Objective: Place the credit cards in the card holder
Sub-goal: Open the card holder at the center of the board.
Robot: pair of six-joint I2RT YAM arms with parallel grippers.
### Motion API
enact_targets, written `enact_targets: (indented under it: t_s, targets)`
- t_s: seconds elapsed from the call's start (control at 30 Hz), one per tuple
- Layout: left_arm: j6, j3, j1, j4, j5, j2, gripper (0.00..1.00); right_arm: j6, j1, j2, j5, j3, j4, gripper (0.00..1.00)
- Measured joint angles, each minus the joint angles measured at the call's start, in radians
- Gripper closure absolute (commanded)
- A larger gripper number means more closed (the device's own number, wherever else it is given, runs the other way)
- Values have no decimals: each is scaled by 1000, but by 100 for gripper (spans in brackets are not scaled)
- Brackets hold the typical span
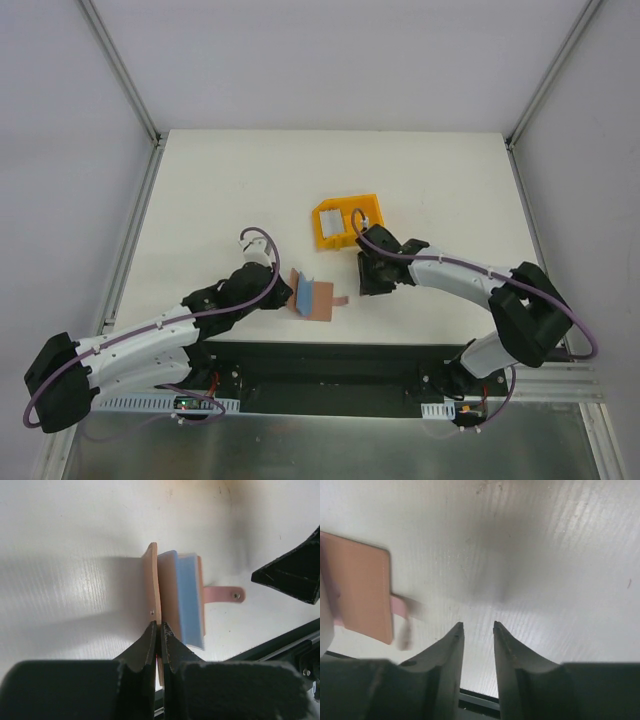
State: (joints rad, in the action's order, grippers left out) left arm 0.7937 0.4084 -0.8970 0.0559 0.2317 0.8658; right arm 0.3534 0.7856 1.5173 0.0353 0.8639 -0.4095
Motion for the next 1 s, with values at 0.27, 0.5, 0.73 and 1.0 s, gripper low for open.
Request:
enact_targets:
  t_s: [0.27, 0.5, 0.73, 1.0]
  targets:
    - [-42, 28, 0, 0, -23, 42, 100, -3, -3, -122, 1, 59, -35, 56]
    - [-43, 28, 0, 1, -19, 42, 100, 53, 5, -172, -111, 69, 78, 56]
    - [11, 0, 0, -19, -10, 44, 100, 104, 19, -81, -147, 68, 129, 51]
    - [45, -15, 0, -27, 10, 42, 100, 103, 38, -33, -153, 68, 96, 50]
